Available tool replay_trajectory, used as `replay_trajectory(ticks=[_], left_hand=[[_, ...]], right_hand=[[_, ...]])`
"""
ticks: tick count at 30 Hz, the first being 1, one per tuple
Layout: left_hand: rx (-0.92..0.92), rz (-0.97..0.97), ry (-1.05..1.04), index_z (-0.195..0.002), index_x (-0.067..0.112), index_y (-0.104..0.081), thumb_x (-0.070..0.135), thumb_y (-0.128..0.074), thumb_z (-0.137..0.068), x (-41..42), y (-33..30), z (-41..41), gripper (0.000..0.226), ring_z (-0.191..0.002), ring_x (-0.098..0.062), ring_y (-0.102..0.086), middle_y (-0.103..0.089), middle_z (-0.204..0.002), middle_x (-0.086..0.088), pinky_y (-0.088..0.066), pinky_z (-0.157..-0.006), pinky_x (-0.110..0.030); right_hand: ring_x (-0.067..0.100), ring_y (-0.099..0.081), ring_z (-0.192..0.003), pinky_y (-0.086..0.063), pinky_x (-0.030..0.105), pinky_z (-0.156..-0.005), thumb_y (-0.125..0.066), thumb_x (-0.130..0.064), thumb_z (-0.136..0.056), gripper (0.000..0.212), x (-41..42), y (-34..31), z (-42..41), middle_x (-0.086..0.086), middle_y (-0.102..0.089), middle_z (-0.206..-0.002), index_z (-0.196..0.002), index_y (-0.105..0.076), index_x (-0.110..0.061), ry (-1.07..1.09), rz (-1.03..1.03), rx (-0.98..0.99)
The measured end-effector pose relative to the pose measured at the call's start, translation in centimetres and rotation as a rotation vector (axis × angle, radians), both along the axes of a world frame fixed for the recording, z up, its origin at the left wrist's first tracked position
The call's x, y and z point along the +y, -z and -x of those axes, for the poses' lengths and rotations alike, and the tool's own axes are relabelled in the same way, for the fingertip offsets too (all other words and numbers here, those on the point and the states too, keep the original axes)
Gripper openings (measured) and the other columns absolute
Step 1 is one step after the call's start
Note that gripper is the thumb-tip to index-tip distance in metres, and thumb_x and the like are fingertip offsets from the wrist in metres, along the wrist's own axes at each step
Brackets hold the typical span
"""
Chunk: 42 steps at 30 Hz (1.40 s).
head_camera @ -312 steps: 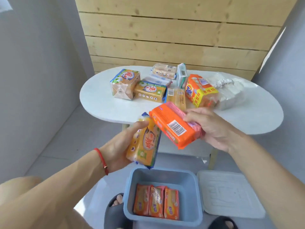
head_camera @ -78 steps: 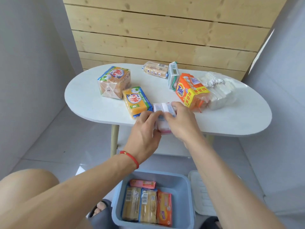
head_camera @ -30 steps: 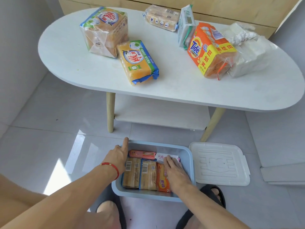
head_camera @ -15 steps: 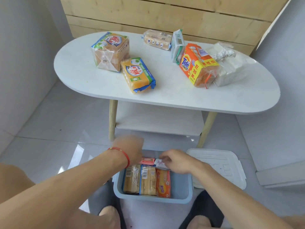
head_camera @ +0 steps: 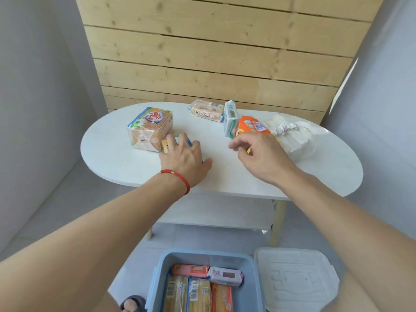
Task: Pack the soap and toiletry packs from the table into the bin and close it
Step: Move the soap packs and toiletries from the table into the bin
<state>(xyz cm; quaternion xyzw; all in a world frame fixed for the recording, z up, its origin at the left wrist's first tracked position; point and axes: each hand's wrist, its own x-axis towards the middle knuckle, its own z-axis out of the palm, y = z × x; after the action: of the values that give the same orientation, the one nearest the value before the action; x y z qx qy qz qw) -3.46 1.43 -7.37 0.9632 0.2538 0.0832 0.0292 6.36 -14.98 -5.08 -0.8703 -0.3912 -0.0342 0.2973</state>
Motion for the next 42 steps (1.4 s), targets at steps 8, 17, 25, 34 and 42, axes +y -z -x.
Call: replay_trajectory(ticks=[8,17,25,34,42], left_hand=[[-0.008,0.267,0.023,-0.126,0.015,-0.041,0.026,-0.073,-0.067,0.2,-1.3,-0.2,0.069,-0.107,-0.033,-0.035,-0.043,-0.102,-0.012,-0.043,-0.084,-0.039],[-0.174,0.837,-0.223,-0.133,0.023,-0.047,0.037,-0.083,-0.06,3.6,-2.0,1.9,0.082,-0.103,-0.022,-0.057,-0.052,-0.119,-0.001,-0.047,-0.072,-0.028],[-0.164,1.497,-0.121,-0.085,0.003,-0.066,0.022,-0.072,-0.073,3.0,-3.2,4.4,0.023,-0.049,-0.023,-0.054,-0.062,-0.065,-0.012,-0.044,-0.048,-0.025],[0.163,1.633,0.061,-0.137,0.047,-0.044,-0.002,-0.081,-0.063,-2.5,3.7,11.5,0.096,-0.103,-0.041,-0.067,-0.065,-0.105,-0.025,-0.053,-0.095,-0.059],[0.491,1.47,-0.345,-0.134,0.021,-0.042,0.01,-0.087,-0.06,-9.8,17.4,11.9,0.087,-0.098,-0.03,-0.07,-0.065,-0.115,-0.009,-0.062,-0.075,-0.044]], right_hand=[[0.032,-0.053,-0.111,-0.04,0.042,-0.09,-0.059,-0.015,-0.084,0.027,4.3,1.1,-4.1,0.007,-0.066,-0.113,-0.11,-0.069,-0.017,0.184,0.224,-0.387],[0.03,-0.05,-0.124,-0.029,0.05,-0.108,-0.056,-0.021,-0.093,0.025,11.6,0.5,-9.0,0.007,-0.071,-0.118,-0.114,-0.067,-0.027,0.368,0.63,-0.369],[0.031,-0.052,-0.104,-0.032,0.042,-0.086,-0.055,-0.028,-0.087,0.021,8.2,-1.1,-1.8,-0.002,-0.069,-0.073,-0.104,-0.066,-0.032,0.386,-0.01,-0.376],[0.008,-0.072,-0.083,-0.05,0.029,-0.072,-0.066,-0.019,-0.086,0.021,-6.0,1.5,8.8,-0.01,-0.079,-0.1,-0.097,-0.077,-0.033,0.262,-0.491,0.682],[0.015,-0.079,-0.079,-0.061,0.027,-0.058,-0.073,-0.004,-0.089,0.055,-14.0,11.3,11.7,0.008,-0.08,-0.101,-0.138,-0.055,-0.022,0.48,-0.192,1.186]])
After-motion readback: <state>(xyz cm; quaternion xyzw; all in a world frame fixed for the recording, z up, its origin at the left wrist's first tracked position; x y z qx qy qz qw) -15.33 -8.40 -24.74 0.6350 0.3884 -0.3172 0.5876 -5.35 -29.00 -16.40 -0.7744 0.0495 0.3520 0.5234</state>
